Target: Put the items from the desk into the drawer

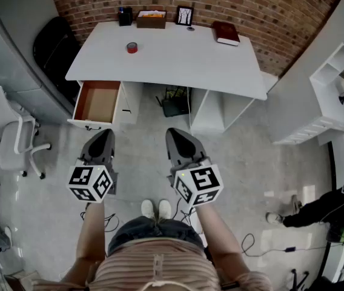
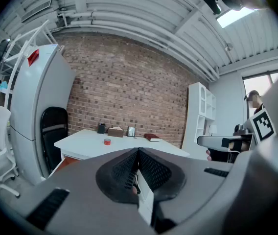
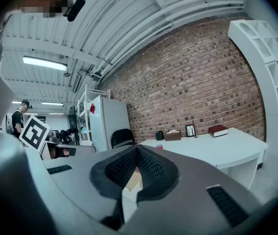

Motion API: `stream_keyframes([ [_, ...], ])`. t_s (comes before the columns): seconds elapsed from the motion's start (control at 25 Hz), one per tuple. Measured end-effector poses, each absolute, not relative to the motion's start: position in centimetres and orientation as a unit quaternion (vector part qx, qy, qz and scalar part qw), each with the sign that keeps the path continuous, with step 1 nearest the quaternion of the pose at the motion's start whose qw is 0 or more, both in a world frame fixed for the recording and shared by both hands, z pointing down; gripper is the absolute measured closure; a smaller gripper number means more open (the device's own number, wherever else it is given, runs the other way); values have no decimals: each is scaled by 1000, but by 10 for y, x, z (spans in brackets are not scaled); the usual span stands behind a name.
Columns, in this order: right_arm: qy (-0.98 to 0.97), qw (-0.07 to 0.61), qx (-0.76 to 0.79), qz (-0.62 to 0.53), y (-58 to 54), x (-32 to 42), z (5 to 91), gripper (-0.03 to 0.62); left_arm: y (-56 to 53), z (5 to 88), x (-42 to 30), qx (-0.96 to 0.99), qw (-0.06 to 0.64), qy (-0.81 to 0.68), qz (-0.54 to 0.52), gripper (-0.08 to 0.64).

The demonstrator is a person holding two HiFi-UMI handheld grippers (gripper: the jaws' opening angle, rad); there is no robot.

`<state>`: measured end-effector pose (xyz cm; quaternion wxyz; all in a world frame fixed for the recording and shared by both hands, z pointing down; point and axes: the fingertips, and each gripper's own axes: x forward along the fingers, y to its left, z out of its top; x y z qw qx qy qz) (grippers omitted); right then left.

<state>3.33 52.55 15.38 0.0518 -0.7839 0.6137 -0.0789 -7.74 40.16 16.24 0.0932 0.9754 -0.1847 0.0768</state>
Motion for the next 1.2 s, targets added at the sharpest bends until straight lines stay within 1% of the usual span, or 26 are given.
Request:
stream_keyframes([
  [0.68, 633, 65, -768, -77, 518, 53, 156, 574, 394, 169, -58, 973, 111, -186, 74, 552],
  [1.2, 634, 66, -766, -85, 508, 91, 169, 574, 376, 171, -28, 972, 100, -199, 72, 552],
])
